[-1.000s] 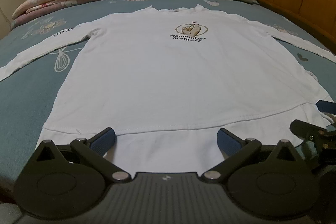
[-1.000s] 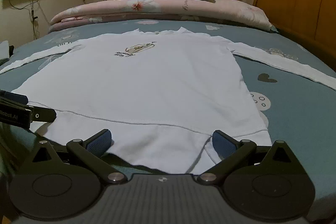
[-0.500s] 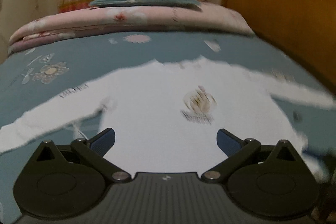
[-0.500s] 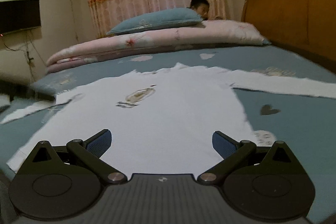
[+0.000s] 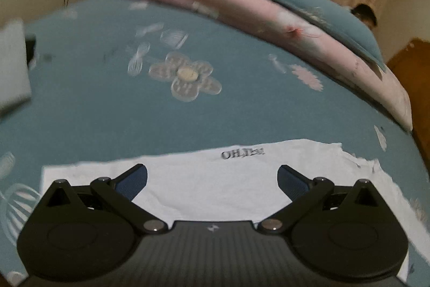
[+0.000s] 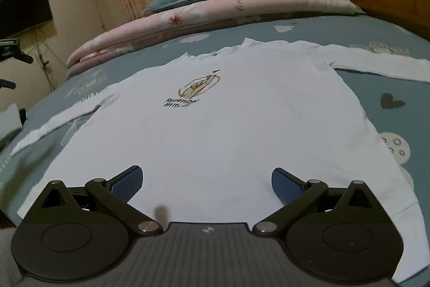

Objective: Fold clothes
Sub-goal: 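Move the left gripper back over the 'OH,YES!' shirt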

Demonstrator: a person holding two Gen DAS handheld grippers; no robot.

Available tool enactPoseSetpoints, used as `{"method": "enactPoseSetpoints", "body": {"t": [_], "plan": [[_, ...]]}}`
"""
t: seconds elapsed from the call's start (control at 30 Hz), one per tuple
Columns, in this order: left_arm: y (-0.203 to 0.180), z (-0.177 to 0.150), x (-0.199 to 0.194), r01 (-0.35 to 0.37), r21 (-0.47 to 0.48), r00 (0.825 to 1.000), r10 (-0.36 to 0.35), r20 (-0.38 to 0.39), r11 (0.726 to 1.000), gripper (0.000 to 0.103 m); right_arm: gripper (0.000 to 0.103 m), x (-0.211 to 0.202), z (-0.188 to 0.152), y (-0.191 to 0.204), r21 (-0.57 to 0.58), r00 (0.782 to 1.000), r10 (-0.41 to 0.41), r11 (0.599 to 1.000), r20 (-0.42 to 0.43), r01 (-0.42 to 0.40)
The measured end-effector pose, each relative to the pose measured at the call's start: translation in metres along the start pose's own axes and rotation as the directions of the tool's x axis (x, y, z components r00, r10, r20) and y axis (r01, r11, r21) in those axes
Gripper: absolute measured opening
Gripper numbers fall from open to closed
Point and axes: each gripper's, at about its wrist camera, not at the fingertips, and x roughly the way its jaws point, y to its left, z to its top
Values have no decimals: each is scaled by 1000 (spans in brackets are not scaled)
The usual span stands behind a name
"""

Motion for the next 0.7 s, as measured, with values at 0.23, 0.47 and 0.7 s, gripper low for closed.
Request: {"method": "enactPoseSetpoints", "body": {"t": [0.23, 0.47, 0.7], "plan": [[28, -11, 82, 81, -114, 992, -91, -84, 990, 102, 103, 8, -2, 8, -33, 999, -42, 999, 7, 43], [36, -20, 130, 52, -107, 992, -64, -113, 993, 102, 103, 17, -5, 20, -121, 995, -99, 988, 0, 98], [31, 0, 136, -7, -74, 997, 1, -81, 997, 102, 103, 18, -6, 23, -146, 994, -112, 983, -1, 110]]}}
